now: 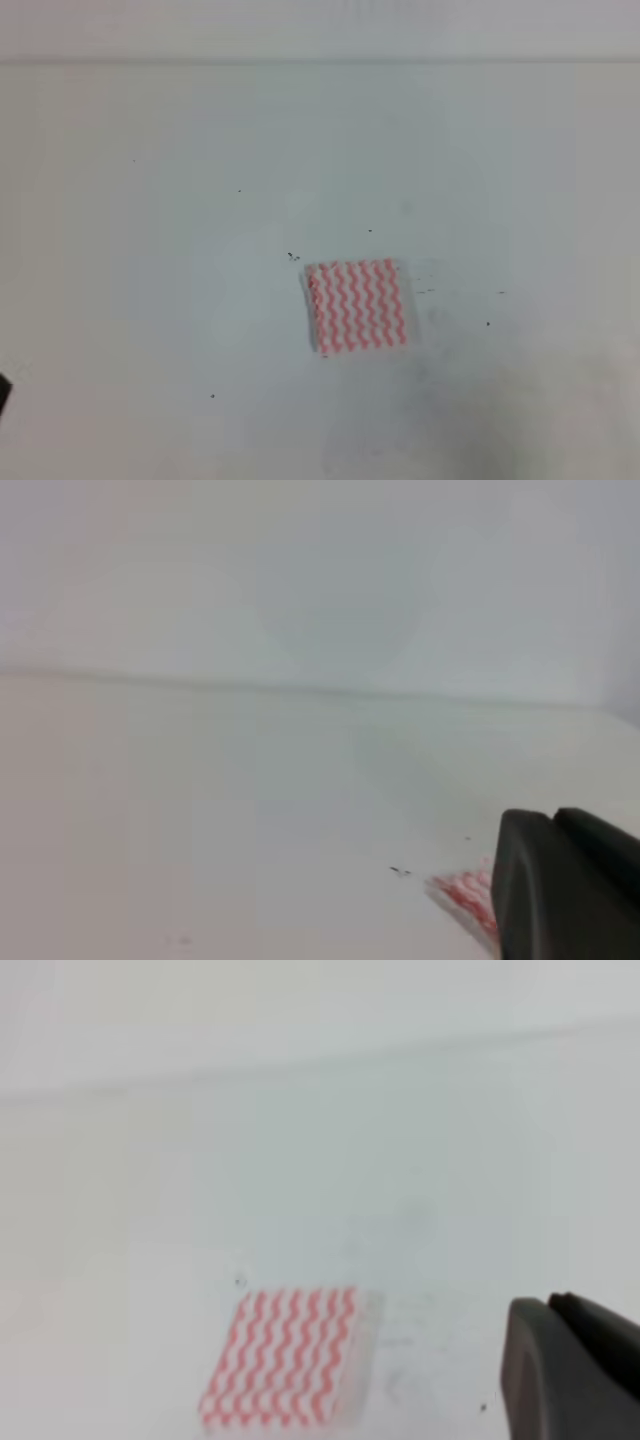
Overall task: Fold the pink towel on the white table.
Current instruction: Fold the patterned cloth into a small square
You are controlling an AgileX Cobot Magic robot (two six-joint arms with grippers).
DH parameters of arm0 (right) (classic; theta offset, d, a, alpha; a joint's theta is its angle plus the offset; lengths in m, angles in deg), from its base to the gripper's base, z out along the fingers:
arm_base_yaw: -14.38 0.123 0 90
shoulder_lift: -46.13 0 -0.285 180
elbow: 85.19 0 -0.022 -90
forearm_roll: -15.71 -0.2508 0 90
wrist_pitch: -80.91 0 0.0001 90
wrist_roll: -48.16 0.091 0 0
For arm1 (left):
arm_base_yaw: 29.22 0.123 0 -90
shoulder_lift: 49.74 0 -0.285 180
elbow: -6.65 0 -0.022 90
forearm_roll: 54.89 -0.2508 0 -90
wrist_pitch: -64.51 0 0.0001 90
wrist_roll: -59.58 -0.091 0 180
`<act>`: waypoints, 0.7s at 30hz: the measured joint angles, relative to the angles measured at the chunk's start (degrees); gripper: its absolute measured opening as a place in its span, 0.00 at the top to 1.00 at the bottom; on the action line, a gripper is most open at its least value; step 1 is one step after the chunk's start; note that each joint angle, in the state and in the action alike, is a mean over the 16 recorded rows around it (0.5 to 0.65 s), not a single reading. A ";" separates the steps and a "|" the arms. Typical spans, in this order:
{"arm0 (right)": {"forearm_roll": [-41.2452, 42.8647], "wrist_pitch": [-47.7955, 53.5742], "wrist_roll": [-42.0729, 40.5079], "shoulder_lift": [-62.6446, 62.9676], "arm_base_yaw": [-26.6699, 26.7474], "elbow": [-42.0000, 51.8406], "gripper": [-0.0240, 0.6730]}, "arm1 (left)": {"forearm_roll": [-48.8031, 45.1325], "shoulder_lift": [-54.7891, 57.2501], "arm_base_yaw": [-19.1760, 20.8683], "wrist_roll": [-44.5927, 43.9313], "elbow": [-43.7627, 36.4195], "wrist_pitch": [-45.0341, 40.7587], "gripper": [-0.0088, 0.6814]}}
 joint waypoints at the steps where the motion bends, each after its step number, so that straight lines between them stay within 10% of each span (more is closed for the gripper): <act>1: -0.39 -0.92 -0.23 0.69 0.00 0.86 0.97 | 0.12 -1.62 0.00 -0.02 -0.91 0.95 0.99; 21: -2.34 -3.96 -1.86 4.03 0.00 4.45 0.97 | 3.43 -9.27 0.00 0.03 -5.14 8.63 0.99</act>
